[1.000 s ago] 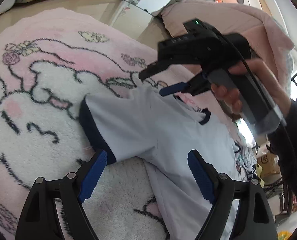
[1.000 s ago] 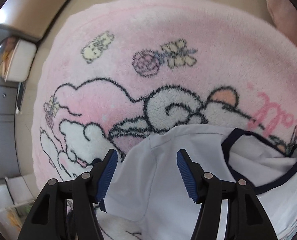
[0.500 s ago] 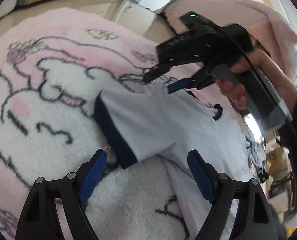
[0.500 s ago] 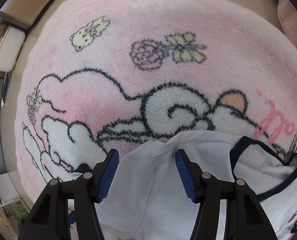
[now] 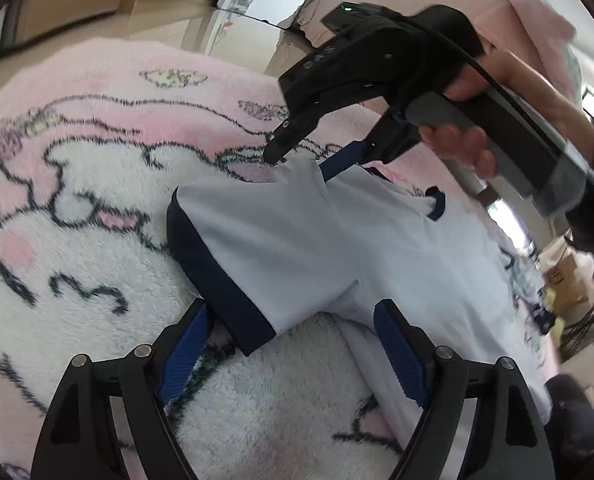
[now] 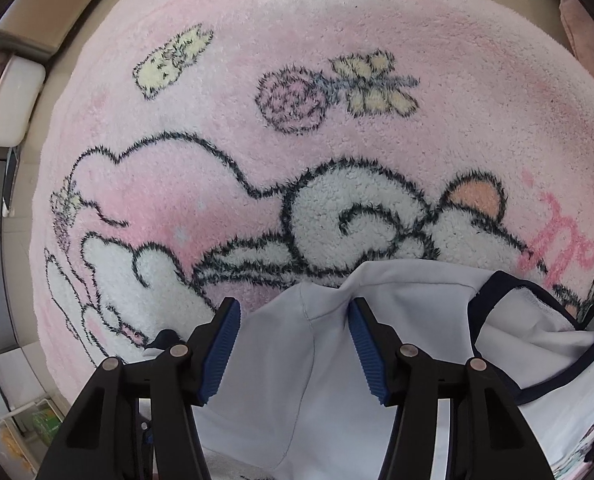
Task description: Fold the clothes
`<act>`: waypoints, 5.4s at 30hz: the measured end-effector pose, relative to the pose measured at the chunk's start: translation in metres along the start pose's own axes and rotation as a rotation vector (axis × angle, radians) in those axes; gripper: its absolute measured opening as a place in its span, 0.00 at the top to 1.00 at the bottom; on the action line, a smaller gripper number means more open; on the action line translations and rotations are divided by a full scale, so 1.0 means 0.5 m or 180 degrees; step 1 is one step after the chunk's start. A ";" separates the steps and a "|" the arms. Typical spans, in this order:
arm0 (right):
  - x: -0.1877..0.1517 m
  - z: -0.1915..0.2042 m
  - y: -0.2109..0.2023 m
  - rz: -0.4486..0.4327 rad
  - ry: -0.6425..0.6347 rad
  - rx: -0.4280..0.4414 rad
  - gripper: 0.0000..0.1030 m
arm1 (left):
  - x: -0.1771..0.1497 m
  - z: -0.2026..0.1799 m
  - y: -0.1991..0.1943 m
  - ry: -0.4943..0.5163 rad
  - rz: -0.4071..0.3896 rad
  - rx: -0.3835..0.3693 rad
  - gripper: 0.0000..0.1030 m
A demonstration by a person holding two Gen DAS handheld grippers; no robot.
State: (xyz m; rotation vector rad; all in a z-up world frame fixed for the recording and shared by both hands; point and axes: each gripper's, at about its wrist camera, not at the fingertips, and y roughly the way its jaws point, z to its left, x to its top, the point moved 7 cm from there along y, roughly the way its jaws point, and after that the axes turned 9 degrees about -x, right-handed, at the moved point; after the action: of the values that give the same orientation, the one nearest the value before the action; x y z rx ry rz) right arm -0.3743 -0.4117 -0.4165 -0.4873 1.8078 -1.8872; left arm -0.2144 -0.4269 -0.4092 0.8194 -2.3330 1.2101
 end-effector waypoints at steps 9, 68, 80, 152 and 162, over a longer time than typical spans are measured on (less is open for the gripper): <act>0.003 -0.022 0.001 0.0043 -0.0022 0.0101 0.46 | -0.019 -0.004 0.002 0.0292 -0.0033 0.0102 0.46; -0.053 0.224 -0.120 -0.1044 -0.1156 -0.0193 0.69 | 0.034 0.011 -0.138 -0.1008 -0.0713 0.0104 0.94; -0.089 0.249 -0.063 -0.0574 -0.1290 0.0047 0.81 | 0.051 0.029 -0.124 -0.1271 -0.0867 -0.0289 0.93; -0.094 0.052 -0.014 -0.0950 -0.0625 0.0521 0.82 | 0.076 0.050 0.045 -0.1505 -0.0170 0.0176 0.93; -0.083 0.038 -0.008 -0.0966 -0.0413 0.0430 0.88 | 0.079 0.081 0.015 -0.1564 -0.0234 0.0290 0.93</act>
State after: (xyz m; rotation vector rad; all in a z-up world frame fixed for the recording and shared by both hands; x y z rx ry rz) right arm -0.3301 -0.4038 -0.4081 -0.8539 1.5808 -2.1049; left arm -0.2521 -0.4697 -0.4134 1.3510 -2.6033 1.1944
